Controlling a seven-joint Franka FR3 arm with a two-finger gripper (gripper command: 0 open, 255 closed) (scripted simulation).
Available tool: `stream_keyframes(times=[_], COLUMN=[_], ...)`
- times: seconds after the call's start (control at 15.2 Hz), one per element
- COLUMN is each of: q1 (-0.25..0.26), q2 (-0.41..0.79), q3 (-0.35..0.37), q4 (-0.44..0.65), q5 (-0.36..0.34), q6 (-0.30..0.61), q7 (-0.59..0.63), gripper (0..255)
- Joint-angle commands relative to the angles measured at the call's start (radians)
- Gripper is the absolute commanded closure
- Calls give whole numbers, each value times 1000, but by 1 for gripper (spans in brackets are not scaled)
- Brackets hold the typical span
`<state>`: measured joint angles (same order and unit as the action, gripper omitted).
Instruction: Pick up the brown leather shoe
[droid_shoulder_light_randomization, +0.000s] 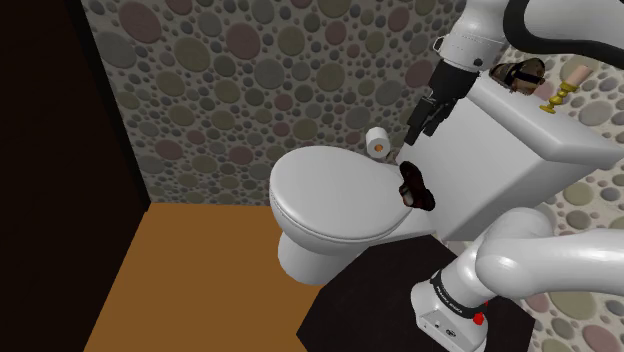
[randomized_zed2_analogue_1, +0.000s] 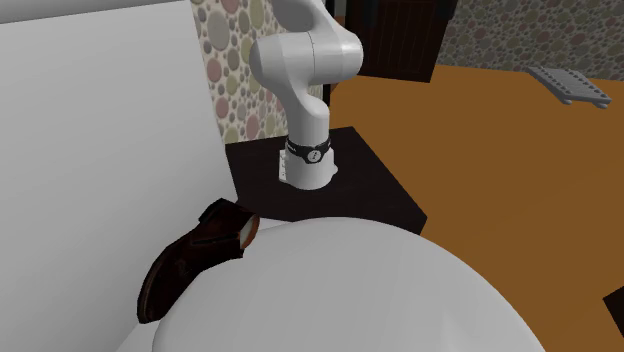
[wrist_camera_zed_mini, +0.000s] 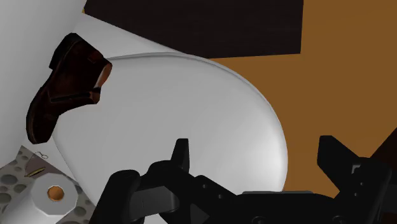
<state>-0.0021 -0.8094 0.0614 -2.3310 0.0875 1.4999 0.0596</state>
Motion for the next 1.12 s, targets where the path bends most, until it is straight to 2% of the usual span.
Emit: stream_keyframes(times=[0.0, 0.53, 1.06], q1=[0, -94, -202], q2=[0, 23, 117], q3=[0, -77, -166], q4=[0, -173, -288], q5=[0, -94, -190], q6=[0, 214, 451], q7=[0, -17, -25], gripper=[0, 0, 0])
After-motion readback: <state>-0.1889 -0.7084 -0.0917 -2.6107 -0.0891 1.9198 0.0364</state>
